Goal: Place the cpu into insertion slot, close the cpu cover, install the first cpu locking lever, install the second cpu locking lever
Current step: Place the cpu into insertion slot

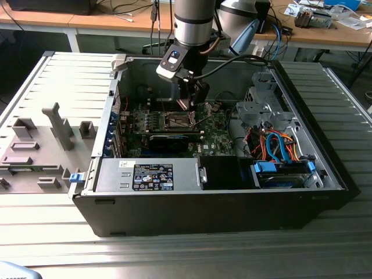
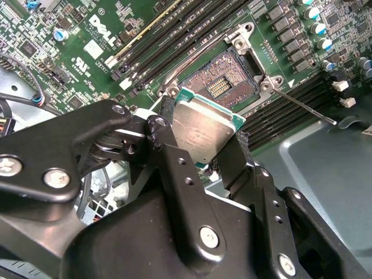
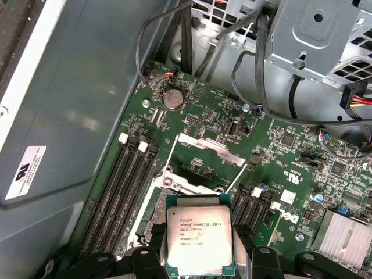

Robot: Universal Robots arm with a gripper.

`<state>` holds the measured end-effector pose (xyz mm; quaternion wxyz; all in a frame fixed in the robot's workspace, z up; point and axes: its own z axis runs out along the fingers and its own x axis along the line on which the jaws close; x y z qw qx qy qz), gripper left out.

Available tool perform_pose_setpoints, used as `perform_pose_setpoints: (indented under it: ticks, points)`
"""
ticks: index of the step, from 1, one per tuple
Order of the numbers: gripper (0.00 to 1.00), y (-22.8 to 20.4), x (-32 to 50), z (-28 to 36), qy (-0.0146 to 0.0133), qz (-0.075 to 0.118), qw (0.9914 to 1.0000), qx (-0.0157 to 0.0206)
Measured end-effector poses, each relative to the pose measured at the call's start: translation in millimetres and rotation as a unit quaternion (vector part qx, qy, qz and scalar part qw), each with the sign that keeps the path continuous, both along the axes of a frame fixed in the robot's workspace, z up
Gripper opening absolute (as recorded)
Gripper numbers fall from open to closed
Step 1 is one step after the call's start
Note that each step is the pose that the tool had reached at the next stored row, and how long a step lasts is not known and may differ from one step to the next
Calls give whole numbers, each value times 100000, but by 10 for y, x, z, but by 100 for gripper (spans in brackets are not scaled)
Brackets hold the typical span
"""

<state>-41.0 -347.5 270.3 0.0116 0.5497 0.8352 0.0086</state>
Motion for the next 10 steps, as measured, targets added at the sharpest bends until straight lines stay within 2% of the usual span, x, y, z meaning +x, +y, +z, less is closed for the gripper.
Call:
perform_pose_setpoints:
  ticks: [10]
  points:
    - [55, 0, 0, -4, 0, -257, 100000, 1]
